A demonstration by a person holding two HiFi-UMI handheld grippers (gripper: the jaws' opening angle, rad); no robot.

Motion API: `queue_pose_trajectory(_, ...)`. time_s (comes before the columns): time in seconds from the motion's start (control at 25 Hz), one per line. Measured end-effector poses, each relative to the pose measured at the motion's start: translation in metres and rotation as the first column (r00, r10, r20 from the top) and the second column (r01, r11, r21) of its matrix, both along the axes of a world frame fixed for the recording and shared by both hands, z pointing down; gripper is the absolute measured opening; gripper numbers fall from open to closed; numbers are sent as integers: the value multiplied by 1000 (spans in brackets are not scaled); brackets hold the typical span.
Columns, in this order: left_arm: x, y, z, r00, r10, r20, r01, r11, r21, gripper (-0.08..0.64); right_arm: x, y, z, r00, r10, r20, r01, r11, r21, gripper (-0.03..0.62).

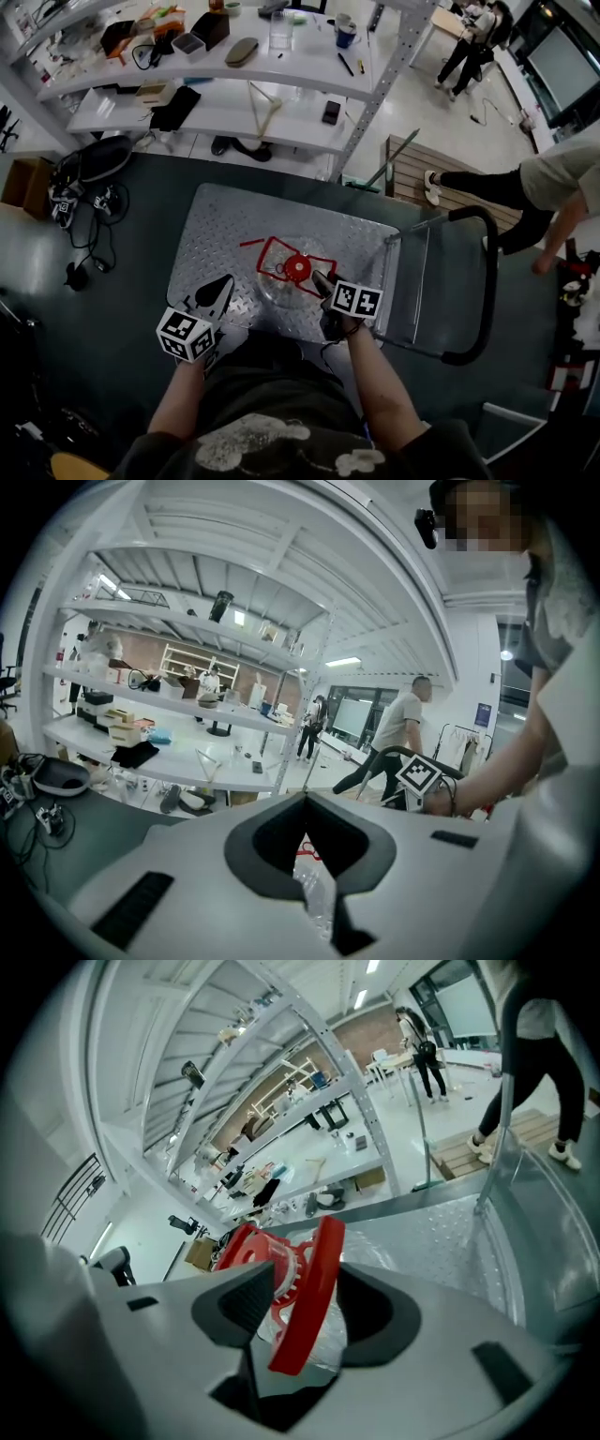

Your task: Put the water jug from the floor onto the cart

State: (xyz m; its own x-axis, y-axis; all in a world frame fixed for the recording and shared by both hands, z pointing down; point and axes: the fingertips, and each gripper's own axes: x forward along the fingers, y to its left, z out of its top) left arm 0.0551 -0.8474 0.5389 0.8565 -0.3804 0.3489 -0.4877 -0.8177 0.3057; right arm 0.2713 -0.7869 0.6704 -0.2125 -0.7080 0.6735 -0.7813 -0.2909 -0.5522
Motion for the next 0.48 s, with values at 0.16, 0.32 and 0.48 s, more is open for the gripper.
queue_pose_trajectory(0.16,3,13,-9,1000,-4,-9,4,1000,18,5,6,15,-3,999,37,-24,-37,999,-1,187)
queue_pose_trajectory(0.32,6,31,-12,1000,-9,-16,9,1000,22,5,15,28,-13,997,70,-43,-69,997,19,187)
queue_pose_trajectory(0.48,11,51,-23,999,-23,-32,24,999,37,5,31,44,-43,982,111,-156,-96,990,104,187)
